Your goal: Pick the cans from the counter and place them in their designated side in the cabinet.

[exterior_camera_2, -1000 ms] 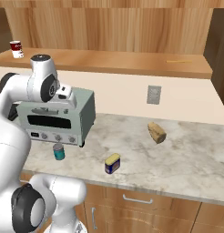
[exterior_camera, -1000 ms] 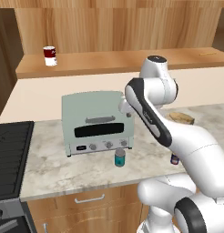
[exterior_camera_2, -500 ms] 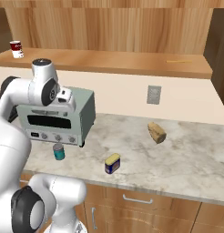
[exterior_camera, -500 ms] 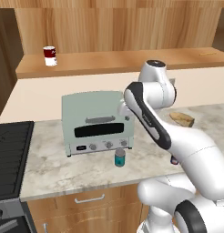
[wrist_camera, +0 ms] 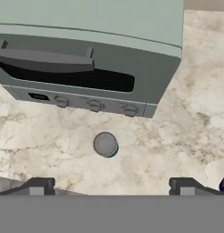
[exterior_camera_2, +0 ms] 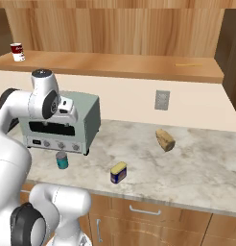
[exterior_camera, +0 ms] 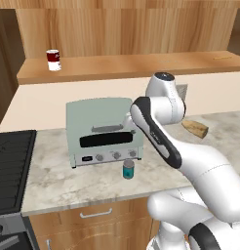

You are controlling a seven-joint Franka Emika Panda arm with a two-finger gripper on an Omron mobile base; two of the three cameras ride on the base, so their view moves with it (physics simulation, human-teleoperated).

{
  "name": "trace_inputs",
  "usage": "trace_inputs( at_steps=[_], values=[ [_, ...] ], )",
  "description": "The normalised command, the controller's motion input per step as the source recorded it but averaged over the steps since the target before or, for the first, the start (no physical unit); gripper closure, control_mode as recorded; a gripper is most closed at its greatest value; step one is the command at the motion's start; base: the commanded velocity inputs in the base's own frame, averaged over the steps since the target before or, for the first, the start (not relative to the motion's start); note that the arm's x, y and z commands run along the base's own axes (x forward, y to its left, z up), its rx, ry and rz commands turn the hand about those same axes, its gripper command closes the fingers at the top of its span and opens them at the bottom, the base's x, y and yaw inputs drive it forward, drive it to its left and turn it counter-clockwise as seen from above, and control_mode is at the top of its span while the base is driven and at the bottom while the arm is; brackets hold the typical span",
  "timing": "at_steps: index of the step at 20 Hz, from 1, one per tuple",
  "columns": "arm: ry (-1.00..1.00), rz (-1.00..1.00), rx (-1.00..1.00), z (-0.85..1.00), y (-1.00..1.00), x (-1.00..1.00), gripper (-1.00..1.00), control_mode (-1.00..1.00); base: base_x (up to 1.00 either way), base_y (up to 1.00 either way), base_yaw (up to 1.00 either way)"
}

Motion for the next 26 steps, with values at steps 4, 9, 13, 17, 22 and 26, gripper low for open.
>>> trace_inputs(
  at_steps=[4, 9, 13, 17, 22, 26],
  values=[
    [0.0, 0.0, 0.01, -0.16, 0.06, 0.0, -1.0, -1.0, 0.0, 0.0, 0.0],
    [0.0, 0.0, 0.0, -0.18, 0.0, -0.06, -1.0, -1.0, 0.0, 0.0, 0.0],
    [0.0, 0.0, 0.0, -0.19, 0.0, -0.07, -1.0, -1.0, 0.0, 0.0, 0.0],
    [0.0, 0.0, 0.0, -0.16, 0.05, -0.02, -1.0, -1.0, 0.0, 0.0, 0.0],
    [0.0, 0.0, 0.0, -0.14, 0.07, 0.0, -1.0, -1.0, 0.0, 0.0, 0.0],
    [0.0, 0.02, 0.0, -0.13, 0.05, 0.0, -1.0, -1.0, 0.0, 0.0, 0.0]
  ],
)
